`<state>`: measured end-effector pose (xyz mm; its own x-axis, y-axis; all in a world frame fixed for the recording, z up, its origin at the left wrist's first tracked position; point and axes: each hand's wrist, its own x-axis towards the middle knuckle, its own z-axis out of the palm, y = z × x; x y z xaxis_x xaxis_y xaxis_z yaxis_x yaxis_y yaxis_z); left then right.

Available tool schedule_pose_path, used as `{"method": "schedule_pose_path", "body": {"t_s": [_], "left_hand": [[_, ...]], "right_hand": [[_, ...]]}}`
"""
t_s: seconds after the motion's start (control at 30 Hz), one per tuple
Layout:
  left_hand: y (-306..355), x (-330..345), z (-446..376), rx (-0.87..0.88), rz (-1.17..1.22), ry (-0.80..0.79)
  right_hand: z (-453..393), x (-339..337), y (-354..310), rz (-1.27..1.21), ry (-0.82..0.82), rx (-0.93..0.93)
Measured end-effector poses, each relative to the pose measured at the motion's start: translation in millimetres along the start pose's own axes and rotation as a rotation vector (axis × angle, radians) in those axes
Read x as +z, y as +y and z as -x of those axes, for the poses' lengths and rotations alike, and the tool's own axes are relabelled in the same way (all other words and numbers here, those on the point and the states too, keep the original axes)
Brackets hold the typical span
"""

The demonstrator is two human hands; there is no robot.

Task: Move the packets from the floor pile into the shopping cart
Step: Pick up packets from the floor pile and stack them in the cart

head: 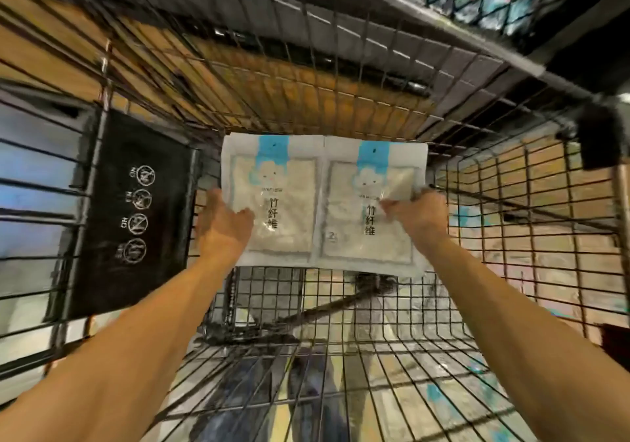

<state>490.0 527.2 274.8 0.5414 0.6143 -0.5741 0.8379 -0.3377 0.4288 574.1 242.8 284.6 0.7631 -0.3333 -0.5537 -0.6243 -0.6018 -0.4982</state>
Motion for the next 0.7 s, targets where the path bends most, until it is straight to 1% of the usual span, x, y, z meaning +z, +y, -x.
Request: {"method": "schedule_pose_path", "body": {"t_s": [0.07, 0.13, 0.2, 0.27, 0.33, 0.4, 0.5, 0.7], "left_hand": [[-2, 6, -1, 0.037, -0.044, 0.032], [-1, 8, 2, 0.099, -0.129, 0.064], [2, 6, 3, 0.23, -0.247, 0.13], [8, 1, 5, 0.372, -0.354, 0.166], [14, -5, 9, 0.466, -0.41, 0.15], [25, -16, 16, 0.566, -0.457, 0.144], [52, -42, 30, 0.617, -0.507, 0.149], [127, -118, 86, 0.801, -0.499, 0.284]], "right_hand": [[6, 1, -2, 0.123, 0.044, -0.031], [9, 3, -2, 0.182, 0.127, -0.037], [13, 5, -5, 0.255, 0.205, -0.072], [20, 5, -14, 0.366, 0.244, -0.156], [28, 2, -22, 0.45, 0.258, -0.242], [37, -4, -30, 0.485, 0.239, -0.312], [58, -24, -50, 0.554, 0.213, -0.416], [120, -94, -113, 0.572, 0.226, -0.61]]}}
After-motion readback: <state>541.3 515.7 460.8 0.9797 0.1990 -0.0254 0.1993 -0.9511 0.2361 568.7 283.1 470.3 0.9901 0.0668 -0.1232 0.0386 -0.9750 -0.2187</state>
